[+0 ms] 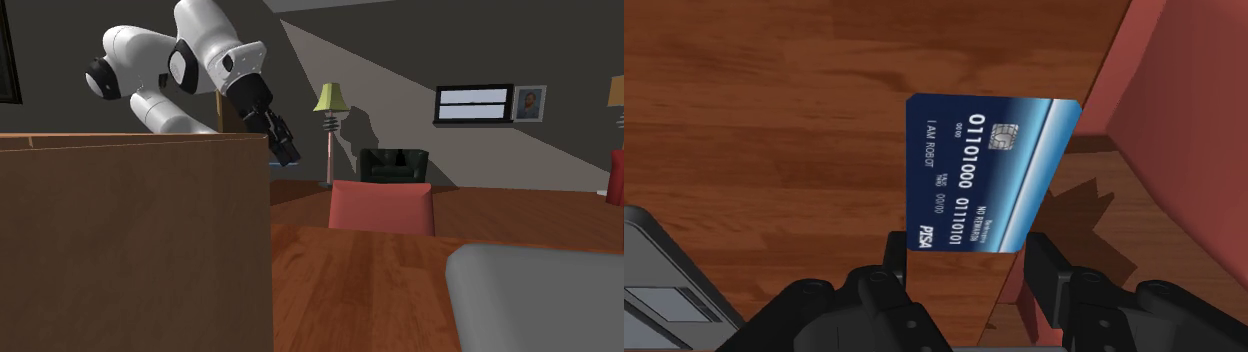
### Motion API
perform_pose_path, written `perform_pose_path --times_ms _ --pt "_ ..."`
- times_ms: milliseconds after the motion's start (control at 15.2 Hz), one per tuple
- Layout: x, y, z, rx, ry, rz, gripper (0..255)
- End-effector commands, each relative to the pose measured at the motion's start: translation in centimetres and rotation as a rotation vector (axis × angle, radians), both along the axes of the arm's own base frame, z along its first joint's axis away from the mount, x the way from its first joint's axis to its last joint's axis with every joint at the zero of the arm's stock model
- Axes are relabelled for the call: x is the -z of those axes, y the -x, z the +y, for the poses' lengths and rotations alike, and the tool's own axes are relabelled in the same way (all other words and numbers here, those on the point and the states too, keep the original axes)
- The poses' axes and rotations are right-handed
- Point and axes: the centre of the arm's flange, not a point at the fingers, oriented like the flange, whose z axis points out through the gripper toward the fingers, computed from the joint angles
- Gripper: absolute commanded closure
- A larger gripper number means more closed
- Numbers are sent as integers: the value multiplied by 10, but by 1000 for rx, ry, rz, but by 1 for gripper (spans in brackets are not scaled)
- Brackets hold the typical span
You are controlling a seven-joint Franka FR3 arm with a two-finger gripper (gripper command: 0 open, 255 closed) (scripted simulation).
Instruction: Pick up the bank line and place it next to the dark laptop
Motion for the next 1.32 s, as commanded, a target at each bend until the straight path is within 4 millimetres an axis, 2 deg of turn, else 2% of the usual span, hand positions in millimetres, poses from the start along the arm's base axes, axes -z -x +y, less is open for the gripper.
perform_pose_path --times_ms 0,858,924,1254 --pt "-11 0 0 0 0 0 255" --pt "-80 0 0 0 0 0 255" --pt "-80 0 0 0 0 0 255" --pt "-81 -55 -37 0 0 0 255"
